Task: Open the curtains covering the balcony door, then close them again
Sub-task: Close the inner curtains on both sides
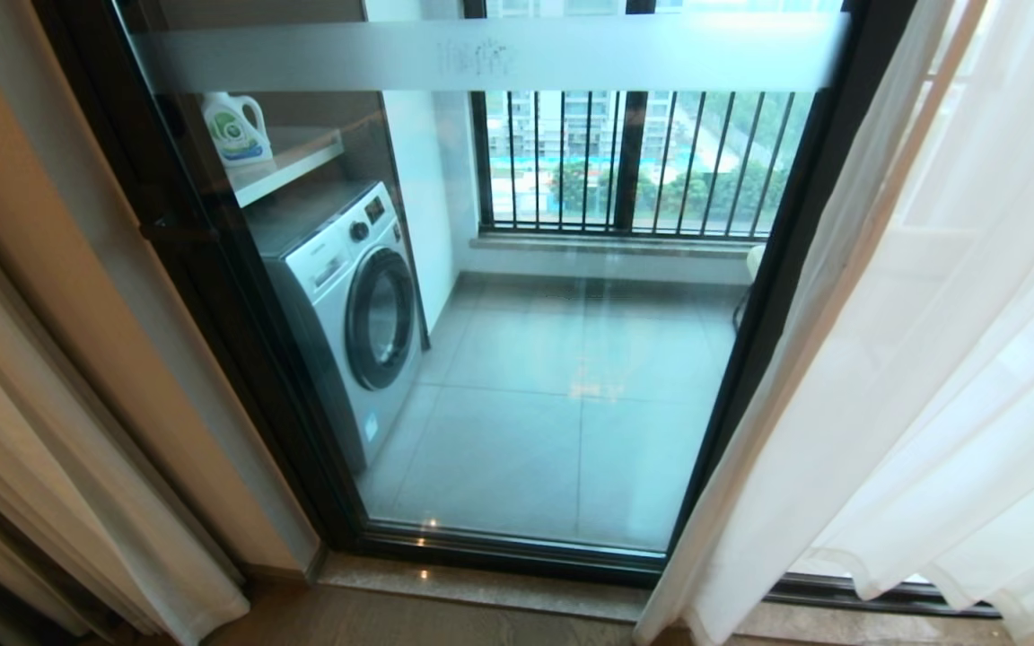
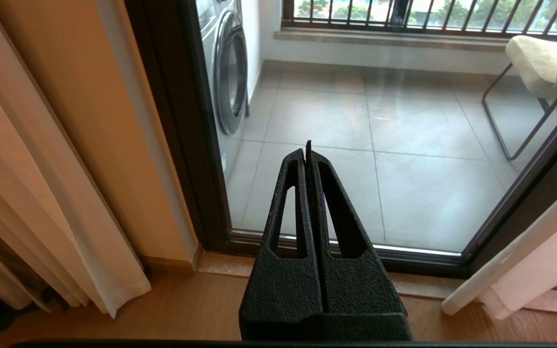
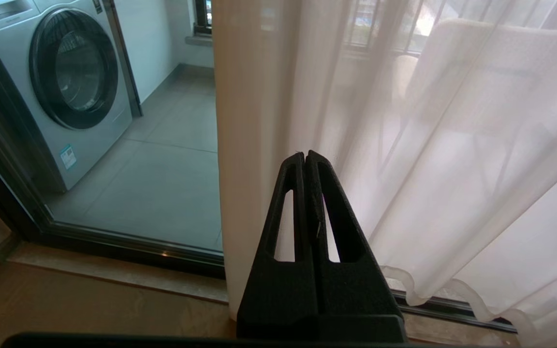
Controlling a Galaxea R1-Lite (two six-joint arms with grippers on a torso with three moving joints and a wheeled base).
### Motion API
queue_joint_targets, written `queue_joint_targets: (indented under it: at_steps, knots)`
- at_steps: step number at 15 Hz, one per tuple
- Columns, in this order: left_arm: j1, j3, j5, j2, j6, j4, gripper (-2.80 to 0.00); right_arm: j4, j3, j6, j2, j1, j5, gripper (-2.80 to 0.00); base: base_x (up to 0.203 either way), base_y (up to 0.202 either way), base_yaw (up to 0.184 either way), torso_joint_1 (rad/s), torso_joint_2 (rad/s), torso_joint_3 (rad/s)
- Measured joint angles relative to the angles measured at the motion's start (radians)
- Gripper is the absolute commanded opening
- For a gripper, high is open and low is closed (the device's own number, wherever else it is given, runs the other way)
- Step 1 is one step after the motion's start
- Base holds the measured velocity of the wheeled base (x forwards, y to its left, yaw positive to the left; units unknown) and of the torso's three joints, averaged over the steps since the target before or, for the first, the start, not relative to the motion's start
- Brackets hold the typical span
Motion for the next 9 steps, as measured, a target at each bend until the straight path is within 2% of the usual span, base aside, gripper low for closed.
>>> queue_joint_targets:
  at_steps: [2, 9]
  knots:
    - [0.001, 0.000, 0.000, 0.000, -0.001, 0.000, -2.80, 0.001, 0.000, 0.005, 0.000, 0.000, -0.001, -2.80, -0.001, 0.104, 0.003, 0.007, 0.00, 0.006]
    - [0.000, 0.000, 0.001, 0.000, -0.002, 0.000, -2.80, 0.000, 0.000, 0.025, 0.000, 0.000, -0.008, -2.80, 0.000, 0.185, 0.002, 0.004, 0.00, 0.002]
